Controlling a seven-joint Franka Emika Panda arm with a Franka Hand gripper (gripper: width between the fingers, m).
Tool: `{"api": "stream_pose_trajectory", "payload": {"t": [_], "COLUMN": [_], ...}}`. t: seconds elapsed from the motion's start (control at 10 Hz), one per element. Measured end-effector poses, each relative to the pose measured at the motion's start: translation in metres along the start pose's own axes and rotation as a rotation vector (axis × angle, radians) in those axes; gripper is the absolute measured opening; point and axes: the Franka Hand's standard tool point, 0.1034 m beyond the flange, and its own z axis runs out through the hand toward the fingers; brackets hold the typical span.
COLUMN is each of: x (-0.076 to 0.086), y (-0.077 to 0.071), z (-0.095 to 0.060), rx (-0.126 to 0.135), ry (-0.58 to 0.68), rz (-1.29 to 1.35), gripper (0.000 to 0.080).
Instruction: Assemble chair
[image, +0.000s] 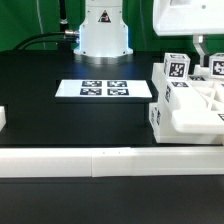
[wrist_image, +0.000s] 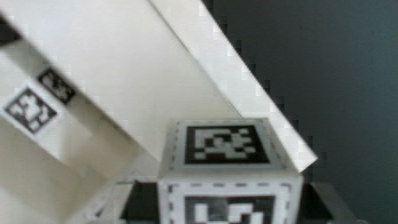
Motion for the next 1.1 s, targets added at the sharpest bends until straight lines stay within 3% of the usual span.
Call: {"api": "stream_pose_trajectory", "payload": {"t": [0.4,0.7,0.9,1.1], "x": [0.0027,0.0005,0.0020,0.0029], "y": [0.0031,0.0024,0.0015,0.0015], "z": [0.0006,0.0018,0.0009,0.0007], "rx": [0.000,0.006,0.009,0.011], "ry": [-0.001,-0.015,-0.014,-0.011], "rz": [0.338,0.428,0.318,0.175], "gripper": [0.0285,0.0294,0.0607,0.0636]}}
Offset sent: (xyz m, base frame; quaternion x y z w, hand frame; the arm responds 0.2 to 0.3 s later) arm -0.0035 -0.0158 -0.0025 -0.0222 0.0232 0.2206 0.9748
